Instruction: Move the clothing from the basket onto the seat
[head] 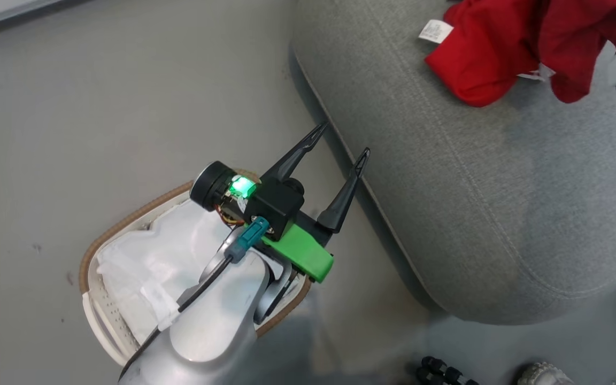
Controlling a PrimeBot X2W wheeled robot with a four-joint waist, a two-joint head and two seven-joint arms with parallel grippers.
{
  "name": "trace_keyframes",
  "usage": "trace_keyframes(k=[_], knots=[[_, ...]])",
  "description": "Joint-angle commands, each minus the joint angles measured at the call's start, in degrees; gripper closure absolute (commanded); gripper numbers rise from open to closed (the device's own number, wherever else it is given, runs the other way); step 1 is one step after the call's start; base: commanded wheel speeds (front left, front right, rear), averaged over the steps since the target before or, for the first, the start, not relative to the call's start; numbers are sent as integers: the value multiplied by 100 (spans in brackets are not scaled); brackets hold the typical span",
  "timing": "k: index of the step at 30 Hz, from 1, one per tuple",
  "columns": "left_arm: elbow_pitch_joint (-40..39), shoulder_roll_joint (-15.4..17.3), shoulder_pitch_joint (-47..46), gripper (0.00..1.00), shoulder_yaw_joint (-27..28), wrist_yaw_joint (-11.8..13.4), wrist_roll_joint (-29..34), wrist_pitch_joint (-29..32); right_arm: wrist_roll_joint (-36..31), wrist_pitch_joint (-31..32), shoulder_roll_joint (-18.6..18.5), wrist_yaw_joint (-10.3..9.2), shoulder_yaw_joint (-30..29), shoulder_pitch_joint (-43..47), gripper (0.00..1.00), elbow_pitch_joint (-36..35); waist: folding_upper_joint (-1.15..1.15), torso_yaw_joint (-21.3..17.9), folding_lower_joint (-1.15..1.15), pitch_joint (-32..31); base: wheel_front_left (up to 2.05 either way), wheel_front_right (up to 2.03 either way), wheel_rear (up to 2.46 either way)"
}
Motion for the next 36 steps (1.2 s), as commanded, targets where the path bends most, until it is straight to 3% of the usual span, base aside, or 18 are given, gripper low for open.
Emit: trace_keyframes(k=[1, 8, 10, 11, 12, 26, 36], knots=[[-54, 27, -144, 0, -31, -29, -16, 1, -66, -10, 38, -8, -107, -112, 100, 175, -1, 546, -1, 553, 0, 0, 0], [-153, 25, -273, 0, -64, 25, -92, 1, -422, -9, 119, -8, -674, -228, 100, 1056, -1, 888, -1, 859, 0, 0, 0], [-127, 25, -230, 0, -6, 48, -81, 1, -512, -10, 177, -8, -805, -172, 55, 1167, -1, 916, -1, 874, 0, 0, 0], [-112, 25, -194, 0, 30, 45, -81, 1, -533, -10, 218, -8, -867, -126, 9, 1198, -1, 922, -1, 863, 0, 0, 0], [-102, 25, -165, 0, 56, 41, -71, 1, -558, -10, 239, -8, -896, -82, 0, 1202, -1, 919, -1, 844, 0, 0, 0], [4, 26, 542, 0, 634, -12, -221, 0, 8, -10, 435, -8, -657, 1524, 0, 1, -1, 648, -1, -415, 0, 0, 0], [-120, 26, 1335, 0, 1295, 137, -219, 1, 545, -10, 876, -8, -186, 2804, 0, -831, -1, 1010, -1, -1293, 0, 0, 0]])
